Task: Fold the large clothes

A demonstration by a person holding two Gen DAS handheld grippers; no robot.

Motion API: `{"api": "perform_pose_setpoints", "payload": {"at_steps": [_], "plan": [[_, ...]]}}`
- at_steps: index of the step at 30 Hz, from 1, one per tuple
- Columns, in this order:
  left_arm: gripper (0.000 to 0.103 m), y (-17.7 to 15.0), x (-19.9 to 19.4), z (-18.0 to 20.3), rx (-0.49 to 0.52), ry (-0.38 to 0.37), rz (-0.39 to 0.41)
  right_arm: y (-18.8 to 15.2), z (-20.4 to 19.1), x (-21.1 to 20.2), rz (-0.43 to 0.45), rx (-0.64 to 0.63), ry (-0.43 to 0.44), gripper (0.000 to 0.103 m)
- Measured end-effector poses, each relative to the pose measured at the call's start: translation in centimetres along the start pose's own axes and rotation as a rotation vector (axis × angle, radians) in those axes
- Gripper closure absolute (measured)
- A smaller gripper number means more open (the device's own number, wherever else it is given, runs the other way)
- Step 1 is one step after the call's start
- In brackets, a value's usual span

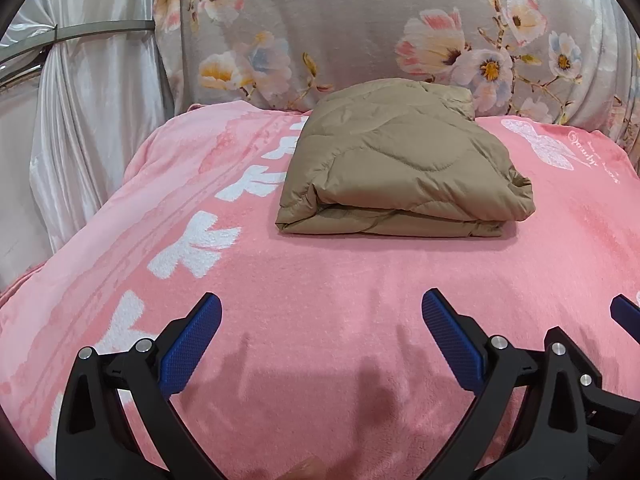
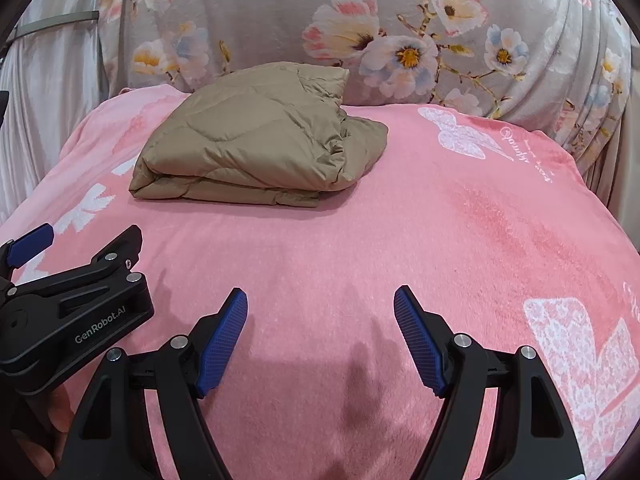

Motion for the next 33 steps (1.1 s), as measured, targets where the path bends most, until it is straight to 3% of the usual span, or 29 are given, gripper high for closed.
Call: {"api": "perform_pose_setpoints", "payload": {"at_steps": [33], "plan": [[0.007,0.13,-0.29,0.62,0.008,-0.015,0.003,0.12,0.28,-0.24,0.014,0.001,-0.016,0.030]]}}
Point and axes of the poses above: each gripper's, at about its wrist camera, not at the fingertips, and x roughly the way its jaws point, z to its right, y to its top, the point moved 10 cm from there along x, roughly the way its jaws point, and after that the axes turned 12 degrees about -z, right-handed, at the moved point
